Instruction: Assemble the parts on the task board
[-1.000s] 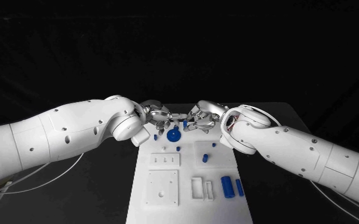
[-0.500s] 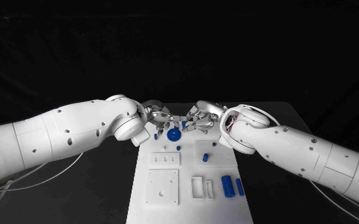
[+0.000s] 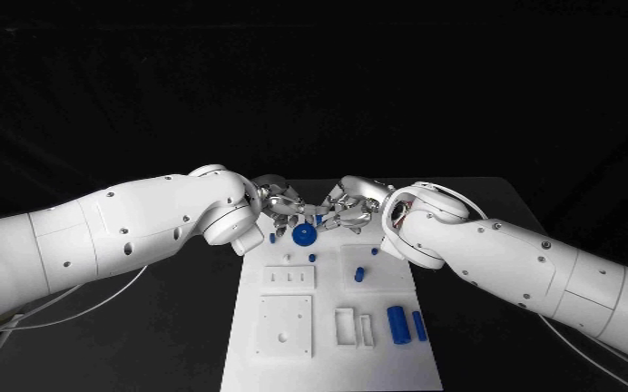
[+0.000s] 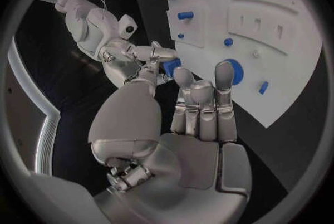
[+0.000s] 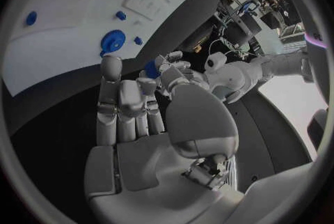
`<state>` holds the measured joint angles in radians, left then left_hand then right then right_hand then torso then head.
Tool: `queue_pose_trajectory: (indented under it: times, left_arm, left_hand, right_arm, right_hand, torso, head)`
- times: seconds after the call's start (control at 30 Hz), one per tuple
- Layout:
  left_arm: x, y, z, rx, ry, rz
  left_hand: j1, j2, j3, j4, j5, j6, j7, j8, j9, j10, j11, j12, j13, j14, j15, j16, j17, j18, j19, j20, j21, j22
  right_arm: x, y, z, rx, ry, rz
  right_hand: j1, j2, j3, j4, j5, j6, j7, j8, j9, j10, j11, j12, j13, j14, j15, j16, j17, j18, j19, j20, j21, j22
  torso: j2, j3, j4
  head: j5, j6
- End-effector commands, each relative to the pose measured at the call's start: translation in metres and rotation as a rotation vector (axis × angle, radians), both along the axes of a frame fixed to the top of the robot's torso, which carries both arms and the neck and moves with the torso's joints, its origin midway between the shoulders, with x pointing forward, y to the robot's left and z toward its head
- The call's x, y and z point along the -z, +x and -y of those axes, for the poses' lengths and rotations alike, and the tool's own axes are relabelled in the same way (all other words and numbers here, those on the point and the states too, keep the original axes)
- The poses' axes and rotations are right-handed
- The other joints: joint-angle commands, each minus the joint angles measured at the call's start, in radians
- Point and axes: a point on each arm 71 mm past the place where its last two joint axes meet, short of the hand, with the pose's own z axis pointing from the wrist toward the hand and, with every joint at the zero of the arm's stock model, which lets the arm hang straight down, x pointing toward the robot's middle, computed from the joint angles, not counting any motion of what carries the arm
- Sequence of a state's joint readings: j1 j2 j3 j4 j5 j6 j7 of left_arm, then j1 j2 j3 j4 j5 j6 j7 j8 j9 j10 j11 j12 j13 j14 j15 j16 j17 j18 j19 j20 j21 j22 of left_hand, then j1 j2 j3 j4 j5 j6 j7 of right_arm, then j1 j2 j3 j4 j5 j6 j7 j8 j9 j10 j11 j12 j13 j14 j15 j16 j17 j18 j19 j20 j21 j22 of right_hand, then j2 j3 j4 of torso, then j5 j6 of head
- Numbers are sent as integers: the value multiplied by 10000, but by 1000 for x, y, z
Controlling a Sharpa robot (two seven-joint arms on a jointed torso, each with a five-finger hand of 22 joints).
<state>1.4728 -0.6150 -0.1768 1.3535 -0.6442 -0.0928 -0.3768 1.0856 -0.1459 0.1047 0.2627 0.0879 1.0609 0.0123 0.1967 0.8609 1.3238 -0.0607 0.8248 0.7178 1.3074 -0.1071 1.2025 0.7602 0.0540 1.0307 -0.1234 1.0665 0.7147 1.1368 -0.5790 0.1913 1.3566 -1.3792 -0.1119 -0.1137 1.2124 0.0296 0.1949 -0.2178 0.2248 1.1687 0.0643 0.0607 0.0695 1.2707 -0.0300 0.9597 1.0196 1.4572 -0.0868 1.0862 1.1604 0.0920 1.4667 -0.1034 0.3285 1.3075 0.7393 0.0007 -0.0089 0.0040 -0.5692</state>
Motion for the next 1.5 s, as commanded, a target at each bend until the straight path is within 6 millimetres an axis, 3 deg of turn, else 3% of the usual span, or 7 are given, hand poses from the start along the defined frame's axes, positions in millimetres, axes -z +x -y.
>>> queue_pose_trajectory:
  times: [0.03, 0.17, 0.37, 0.63, 1.07, 1.4, 1.5]
  left_arm:
    - [0, 0, 3, 119, 187, 9]
    - [1, -1, 4, 188, 293, -134]
    - [2, -1, 3, 137, 369, -202]
    - [3, 0, 6, 222, 450, -307]
    - [5, -1, 6, 390, 550, -464]
    - [5, -1, 6, 427, 480, -528]
    - [5, -1, 6, 413, 426, -578]
  left_hand:
    - [-8, 146, 15, -118, -63, 55, 52, -47, -41, -55, -28, 2, -19, -45, -5, -30, -2, 58, -61, -7, -58, 9]
    - [-79, 489, -109, -652, 11, 108, 51, -99, -97, -67, -18, 7, -27, -47, 1, -11, 4, 54, -75, -3, -52, 26]
    - [-123, 569, -123, -804, 81, 127, 62, -162, -175, -82, -17, 16, -24, -64, 8, 19, 26, 58, -96, 6, -35, 49]
    - [-108, 1344, -607, -1699, 115, 167, 61, -209, -264, -71, -25, 37, -27, -52, 1, 58, 46, 62, -98, 4, -16, 80]
    - [345, 2072, -919, -2497, 367, 292, -5, -315, -559, -57, -71, 22, -32, -37, -29, 76, 78, 40, -98, -27, -5, 104]
    - [787, 2341, -739, -2847, 1737, 332, -57, -448, -924, -84, -88, -14, -35, -56, -46, 54, 61, 24, -115, -45, -16, 112]
    - [873, 2461, -604, -2929, 1825, 343, -61, -416, -928, -90, -105, -22, -36, -65, -50, 45, 49, 21, -118, -47, -18, 114]
  right_arm:
    - [1, 0, -2, -56, -118, -56]
    - [2, 0, -4, -91, -114, -70]
    - [2, 0, -6, -125, -115, -82]
    - [2, 0, -6, -140, -121, -93]
    - [3, 0, -6, -159, -152, -132]
    - [4, 1, -7, -168, -187, -176]
    - [5, 1, -6, -165, -210, -202]
  right_hand:
    - [71, -22, 21, 37, 46, 65, 19, 25, 12, 50, -19, -3, 1, 36, -48, 3, 2, -167, 385, -77, 22, 330]
    - [74, -19, 23, 56, 54, 64, 18, 25, 12, 46, -20, -12, -4, 34, -49, -4, -1, -168, 383, -79, 11, 327]
    - [76, -18, 25, 69, 59, 64, 17, 25, 12, 44, -20, -17, -7, 34, -49, -9, -3, -169, 383, -80, 5, 325]
    - [76, -18, 25, 69, 59, 64, 17, 25, 12, 44, -20, -17, -7, 34, -49, -9, -3, -169, 383, -80, 5, 325]
    - [72, -24, 23, 102, 72, 66, 15, 24, 14, 31, -22, -46, -31, 36, -51, -21, -9, -170, 385, -81, -11, 318]
    - [72, -24, 23, 102, 72, 66, 15, 24, 14, 31, -22, -46, -31, 36, -51, -21, -9, -170, 385, -81, -11, 318]
    - [78, -22, 26, 115, 78, 76, 11, 23, 15, 22, -23, -72, -53, 31, -52, -54, -32, -174, 381, -81, -59, 303]
  torso:
    - [4, 7, 12]
    - [8, 11, 5]
    - [2, 10, 1]
    - [0, 11, -12]
    - [2, 11, -5]
    - [4, 8, -3]
    - [1, 7, 0]
  head:
    - [5, -22]
    - [24, -23]
    - [29, -53]
    - [29, -54]
    - [2, -77]
    - [0, -109]
    - [-6, -108]
